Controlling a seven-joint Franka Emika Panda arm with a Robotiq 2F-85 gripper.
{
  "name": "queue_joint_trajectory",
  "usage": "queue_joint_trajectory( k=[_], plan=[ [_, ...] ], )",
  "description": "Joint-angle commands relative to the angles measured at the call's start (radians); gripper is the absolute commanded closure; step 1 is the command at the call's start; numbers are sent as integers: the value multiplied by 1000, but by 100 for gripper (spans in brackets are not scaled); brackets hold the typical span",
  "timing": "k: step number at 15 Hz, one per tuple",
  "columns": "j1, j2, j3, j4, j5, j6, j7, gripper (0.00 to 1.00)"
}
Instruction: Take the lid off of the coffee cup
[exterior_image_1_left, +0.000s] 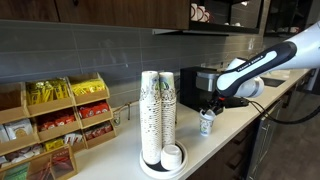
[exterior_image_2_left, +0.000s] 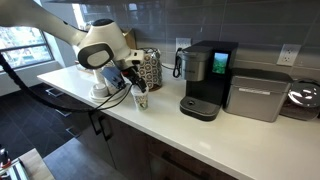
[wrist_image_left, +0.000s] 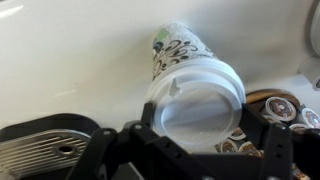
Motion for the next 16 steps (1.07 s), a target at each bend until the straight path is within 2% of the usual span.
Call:
queue_joint_trajectory(
  k=[1, 10, 16],
  plan=[
    [2, -49, 5, -40, -13, -8, -37, 13],
    [30, -121, 28, -100, -94, -43, -86, 14],
    [75, -182, 42, -138, -122, -99, -133, 14]
  ],
)
